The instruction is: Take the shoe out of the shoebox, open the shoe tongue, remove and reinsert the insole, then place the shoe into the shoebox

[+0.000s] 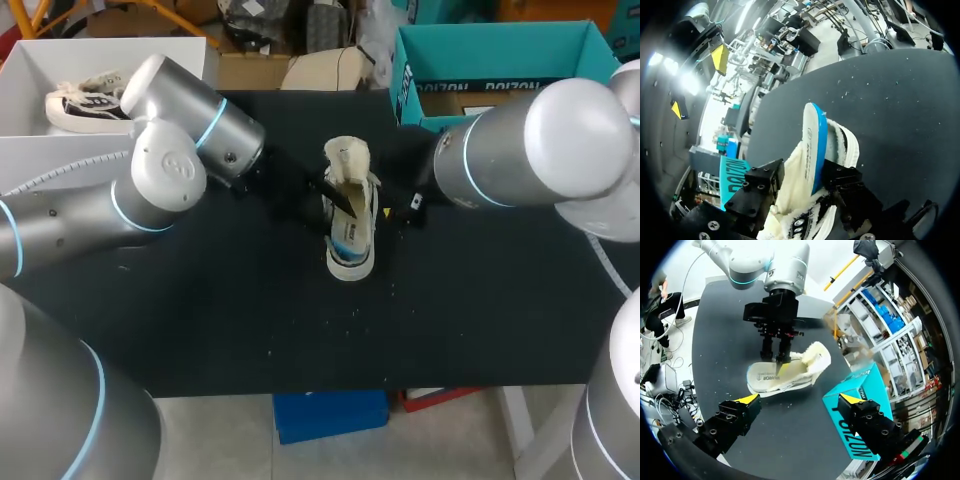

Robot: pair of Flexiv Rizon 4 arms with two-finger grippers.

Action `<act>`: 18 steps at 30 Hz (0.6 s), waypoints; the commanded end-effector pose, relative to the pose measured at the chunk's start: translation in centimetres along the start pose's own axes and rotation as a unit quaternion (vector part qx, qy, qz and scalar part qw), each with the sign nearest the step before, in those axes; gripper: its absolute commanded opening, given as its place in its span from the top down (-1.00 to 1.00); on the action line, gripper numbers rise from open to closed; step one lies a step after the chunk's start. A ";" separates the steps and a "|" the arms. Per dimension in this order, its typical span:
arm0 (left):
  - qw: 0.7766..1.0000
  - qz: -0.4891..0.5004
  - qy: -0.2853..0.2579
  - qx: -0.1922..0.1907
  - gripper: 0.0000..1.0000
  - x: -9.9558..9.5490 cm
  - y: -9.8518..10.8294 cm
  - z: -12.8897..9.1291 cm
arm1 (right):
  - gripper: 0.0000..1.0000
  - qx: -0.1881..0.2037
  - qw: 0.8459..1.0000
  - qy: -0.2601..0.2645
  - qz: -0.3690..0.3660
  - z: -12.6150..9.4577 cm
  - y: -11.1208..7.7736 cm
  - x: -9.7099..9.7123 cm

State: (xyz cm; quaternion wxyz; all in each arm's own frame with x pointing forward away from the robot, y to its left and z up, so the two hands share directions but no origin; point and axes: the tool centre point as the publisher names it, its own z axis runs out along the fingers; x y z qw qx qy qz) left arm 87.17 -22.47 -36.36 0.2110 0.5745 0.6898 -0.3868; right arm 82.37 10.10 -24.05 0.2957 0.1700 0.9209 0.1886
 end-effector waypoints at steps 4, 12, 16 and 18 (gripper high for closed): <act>1.000 0.002 -0.008 -0.009 -1.00 0.1 -1.8 -0.9 | -1.00 -0.001 1.000 0.000 0.000 0.0 0.0 0.0; 1.000 -0.015 -0.017 -0.007 0.00 1.2 -3.0 -0.3 | -1.00 -0.001 1.000 0.000 0.000 0.0 0.0 0.0; 1.000 -0.018 -0.018 -0.007 0.28 1.5 -3.4 -0.2 | -1.00 -0.001 1.000 0.000 0.000 0.0 0.0 0.0; 1.000 -0.019 -0.017 -0.007 0.35 1.6 -3.5 -0.4 | -1.00 -0.001 1.000 0.000 0.000 0.0 0.0 0.0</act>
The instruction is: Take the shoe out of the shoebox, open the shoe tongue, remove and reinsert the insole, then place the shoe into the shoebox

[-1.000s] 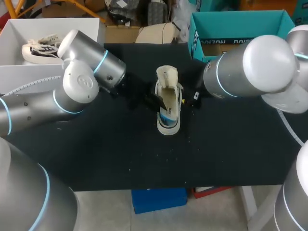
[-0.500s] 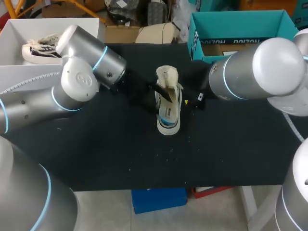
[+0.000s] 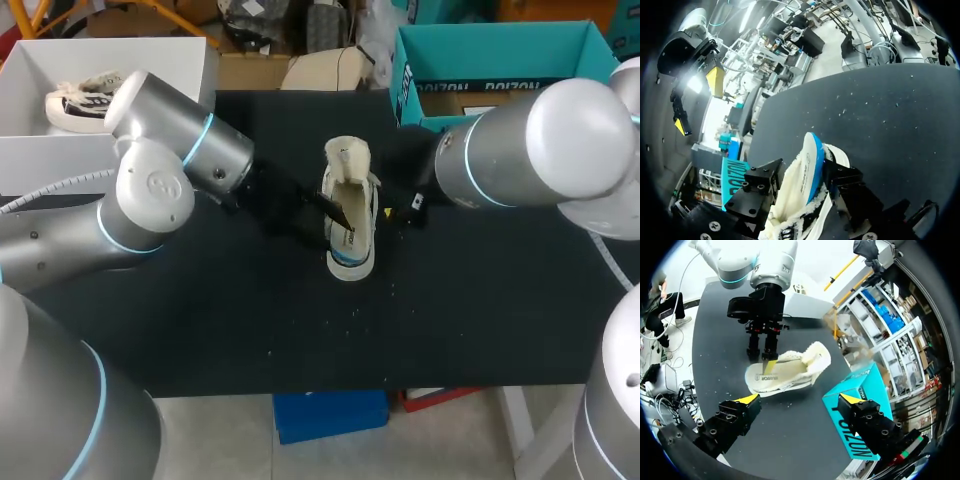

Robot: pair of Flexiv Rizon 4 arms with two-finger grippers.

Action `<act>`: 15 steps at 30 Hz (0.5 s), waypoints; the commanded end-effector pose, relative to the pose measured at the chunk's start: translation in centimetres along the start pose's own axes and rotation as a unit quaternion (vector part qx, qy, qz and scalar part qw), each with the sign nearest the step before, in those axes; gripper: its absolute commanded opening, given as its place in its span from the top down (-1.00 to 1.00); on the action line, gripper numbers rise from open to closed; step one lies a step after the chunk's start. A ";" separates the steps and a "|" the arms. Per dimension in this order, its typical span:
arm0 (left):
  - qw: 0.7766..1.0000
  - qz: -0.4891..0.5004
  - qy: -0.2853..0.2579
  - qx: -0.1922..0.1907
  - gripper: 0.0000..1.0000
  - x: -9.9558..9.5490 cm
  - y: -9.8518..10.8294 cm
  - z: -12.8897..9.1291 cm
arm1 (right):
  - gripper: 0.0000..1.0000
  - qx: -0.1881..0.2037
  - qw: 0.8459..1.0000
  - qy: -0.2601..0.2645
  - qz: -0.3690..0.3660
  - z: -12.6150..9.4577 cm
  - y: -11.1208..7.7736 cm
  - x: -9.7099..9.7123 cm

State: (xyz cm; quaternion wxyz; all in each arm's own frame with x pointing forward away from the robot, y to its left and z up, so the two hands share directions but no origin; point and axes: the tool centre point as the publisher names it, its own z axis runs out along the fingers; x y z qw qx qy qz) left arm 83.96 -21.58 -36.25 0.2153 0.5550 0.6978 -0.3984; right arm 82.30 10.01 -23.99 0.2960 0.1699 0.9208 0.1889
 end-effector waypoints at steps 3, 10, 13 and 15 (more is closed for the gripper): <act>1.000 0.000 0.004 -0.011 0.55 0.5 -0.5 -0.6 | -1.00 0.000 1.000 0.001 0.000 0.1 0.0 0.0; 1.000 0.000 0.011 -0.017 1.00 0.9 -0.1 -1.2 | -1.00 0.000 1.000 0.001 0.000 0.1 0.0 0.0; 1.000 -0.001 0.011 -0.019 1.00 0.8 0.4 -1.0 | -1.00 0.000 1.000 0.001 0.000 0.1 0.0 0.0; 1.000 0.000 0.010 -0.019 1.00 0.5 0.9 -0.8 | -1.00 0.000 1.000 0.001 0.000 0.1 0.0 0.0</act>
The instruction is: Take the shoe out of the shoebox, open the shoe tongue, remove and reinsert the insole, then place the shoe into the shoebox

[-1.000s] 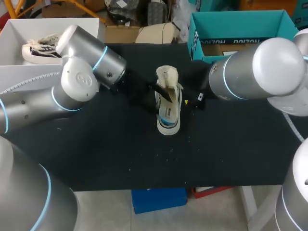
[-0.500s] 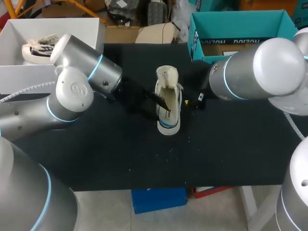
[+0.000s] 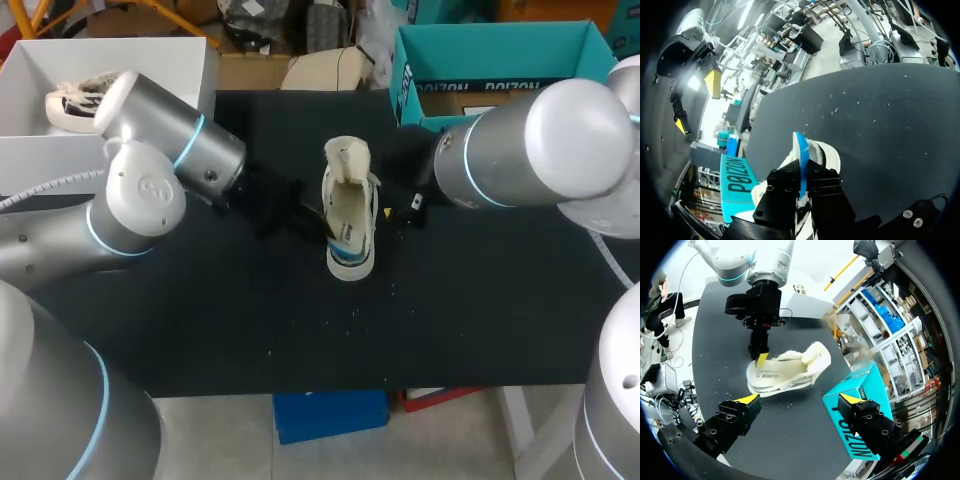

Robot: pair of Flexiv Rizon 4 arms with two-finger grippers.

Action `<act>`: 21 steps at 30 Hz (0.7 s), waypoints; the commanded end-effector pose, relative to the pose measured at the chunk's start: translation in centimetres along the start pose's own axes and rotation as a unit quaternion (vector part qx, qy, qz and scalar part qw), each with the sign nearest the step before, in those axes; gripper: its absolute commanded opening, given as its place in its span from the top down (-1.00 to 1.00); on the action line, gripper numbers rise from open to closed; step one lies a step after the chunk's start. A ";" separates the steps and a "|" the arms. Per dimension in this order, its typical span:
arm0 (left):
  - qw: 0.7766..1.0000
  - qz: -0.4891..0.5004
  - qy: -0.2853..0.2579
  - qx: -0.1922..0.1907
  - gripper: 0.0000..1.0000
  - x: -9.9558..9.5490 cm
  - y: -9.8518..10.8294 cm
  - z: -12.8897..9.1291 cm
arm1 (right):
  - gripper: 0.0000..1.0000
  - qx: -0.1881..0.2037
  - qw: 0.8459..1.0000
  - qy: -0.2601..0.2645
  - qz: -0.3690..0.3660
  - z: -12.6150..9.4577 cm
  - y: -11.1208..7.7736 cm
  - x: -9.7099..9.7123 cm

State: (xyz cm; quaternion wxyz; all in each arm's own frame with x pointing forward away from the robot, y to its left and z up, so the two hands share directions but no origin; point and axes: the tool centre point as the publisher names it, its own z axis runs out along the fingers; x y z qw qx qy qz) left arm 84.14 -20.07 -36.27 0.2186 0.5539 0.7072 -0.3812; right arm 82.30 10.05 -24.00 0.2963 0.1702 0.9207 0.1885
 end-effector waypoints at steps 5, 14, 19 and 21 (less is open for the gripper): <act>1.000 0.009 0.006 -0.009 1.00 -1.3 1.7 1.0 | -1.00 -0.001 1.000 0.001 0.000 0.1 0.0 0.0; 0.999 0.016 0.037 -0.024 1.00 -1.9 2.9 1.7 | -1.00 -0.001 1.000 0.001 0.000 0.1 0.0 0.0; 0.997 0.024 0.064 -0.025 1.00 -2.0 3.1 2.1 | -1.00 -0.001 1.000 0.001 0.000 0.1 0.0 0.0; 0.996 0.028 0.079 -0.022 1.00 -1.9 3.0 2.5 | -1.00 -0.001 1.000 0.001 0.000 0.1 0.0 0.0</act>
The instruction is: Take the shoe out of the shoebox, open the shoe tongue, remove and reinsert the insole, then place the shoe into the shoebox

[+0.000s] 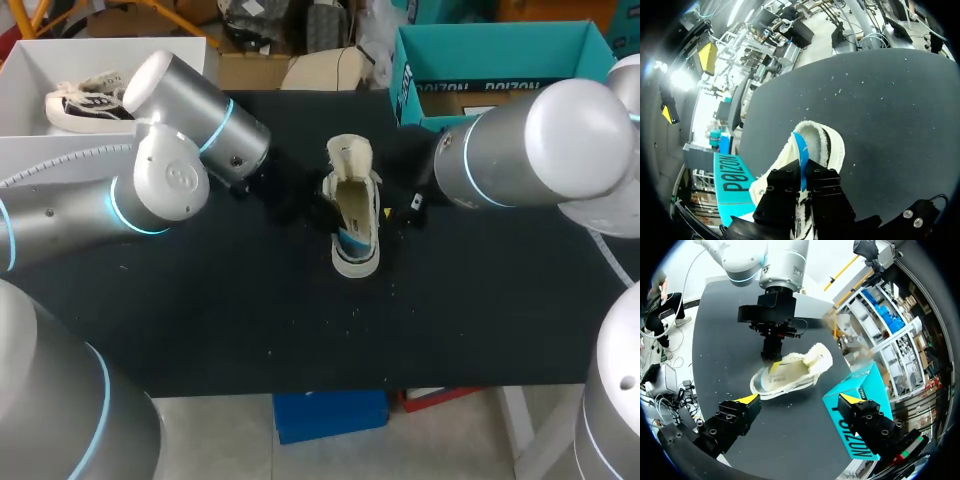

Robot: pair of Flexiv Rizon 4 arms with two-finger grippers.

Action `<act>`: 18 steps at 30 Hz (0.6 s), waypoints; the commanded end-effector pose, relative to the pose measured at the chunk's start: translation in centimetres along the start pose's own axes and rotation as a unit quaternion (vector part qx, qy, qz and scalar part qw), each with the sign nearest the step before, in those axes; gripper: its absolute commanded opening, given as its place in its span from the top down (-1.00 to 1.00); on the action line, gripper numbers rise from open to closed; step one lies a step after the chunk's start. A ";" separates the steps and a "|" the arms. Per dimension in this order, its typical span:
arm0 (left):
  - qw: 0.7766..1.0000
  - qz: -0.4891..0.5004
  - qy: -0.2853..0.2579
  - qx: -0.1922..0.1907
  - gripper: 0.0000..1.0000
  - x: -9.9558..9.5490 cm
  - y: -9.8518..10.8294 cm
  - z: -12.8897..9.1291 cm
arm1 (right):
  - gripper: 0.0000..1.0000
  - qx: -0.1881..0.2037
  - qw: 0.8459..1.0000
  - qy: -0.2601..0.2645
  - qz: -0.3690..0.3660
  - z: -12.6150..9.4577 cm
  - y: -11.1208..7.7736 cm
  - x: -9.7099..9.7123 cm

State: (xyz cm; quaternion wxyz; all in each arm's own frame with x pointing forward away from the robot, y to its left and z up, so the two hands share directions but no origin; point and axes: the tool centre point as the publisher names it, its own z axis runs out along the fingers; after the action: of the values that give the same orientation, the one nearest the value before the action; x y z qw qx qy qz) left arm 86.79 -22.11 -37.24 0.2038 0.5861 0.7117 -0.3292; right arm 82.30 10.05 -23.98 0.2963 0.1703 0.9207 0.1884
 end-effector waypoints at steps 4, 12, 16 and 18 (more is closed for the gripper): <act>0.998 0.012 0.060 0.016 1.00 -0.3 -0.3 1.7 | -1.00 -0.001 1.000 0.001 0.000 0.1 0.0 0.0; 0.992 0.017 0.119 0.042 0.37 0.8 -1.2 2.8 | -1.00 -0.001 1.000 0.001 0.000 0.1 0.0 0.0; 0.990 0.017 0.129 0.051 -0.34 1.1 -2.0 1.3 | -1.00 -0.001 1.000 0.001 0.000 0.1 0.0 0.0; 0.989 0.027 0.136 0.047 -0.50 0.8 -2.5 0.0 | -1.00 -0.001 1.000 0.001 0.000 0.1 0.0 0.0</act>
State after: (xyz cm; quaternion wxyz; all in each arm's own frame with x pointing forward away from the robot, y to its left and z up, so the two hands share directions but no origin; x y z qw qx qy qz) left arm 84.69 -23.04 -39.14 0.0935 0.6463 0.6995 -0.2902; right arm 82.29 10.03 -23.97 0.2963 0.1703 0.9207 0.1885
